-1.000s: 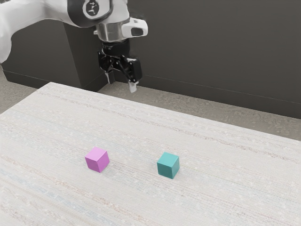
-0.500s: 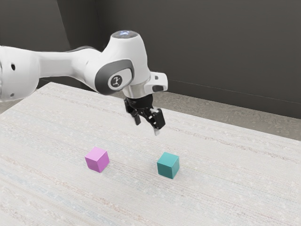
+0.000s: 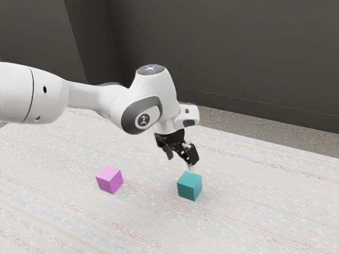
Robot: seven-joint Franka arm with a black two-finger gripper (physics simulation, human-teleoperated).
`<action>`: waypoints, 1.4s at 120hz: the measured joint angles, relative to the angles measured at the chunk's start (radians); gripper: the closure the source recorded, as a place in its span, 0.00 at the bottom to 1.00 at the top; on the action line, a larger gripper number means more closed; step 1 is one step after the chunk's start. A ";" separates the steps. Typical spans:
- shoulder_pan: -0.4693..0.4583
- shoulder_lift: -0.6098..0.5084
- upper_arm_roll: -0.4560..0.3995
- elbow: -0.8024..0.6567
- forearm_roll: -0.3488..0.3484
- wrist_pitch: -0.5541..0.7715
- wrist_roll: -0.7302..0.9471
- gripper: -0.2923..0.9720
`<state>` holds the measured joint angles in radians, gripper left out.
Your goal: Pick up the blue block with one arm, and put the blue block on the pink block with one arm
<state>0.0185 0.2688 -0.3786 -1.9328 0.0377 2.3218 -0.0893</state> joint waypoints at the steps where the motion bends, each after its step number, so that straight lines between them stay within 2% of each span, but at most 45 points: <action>1: 0.000 0.002 0.000 0.000 0.000 0.003 0.000 0.23; 40: 0.000 0.073 0.000 -0.003 0.000 0.052 -0.007 0.23; 168: 0.001 0.225 0.011 0.059 0.006 0.091 -0.023 0.23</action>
<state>0.0200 0.4940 -0.3671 -1.8737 0.0440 2.4128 -0.1118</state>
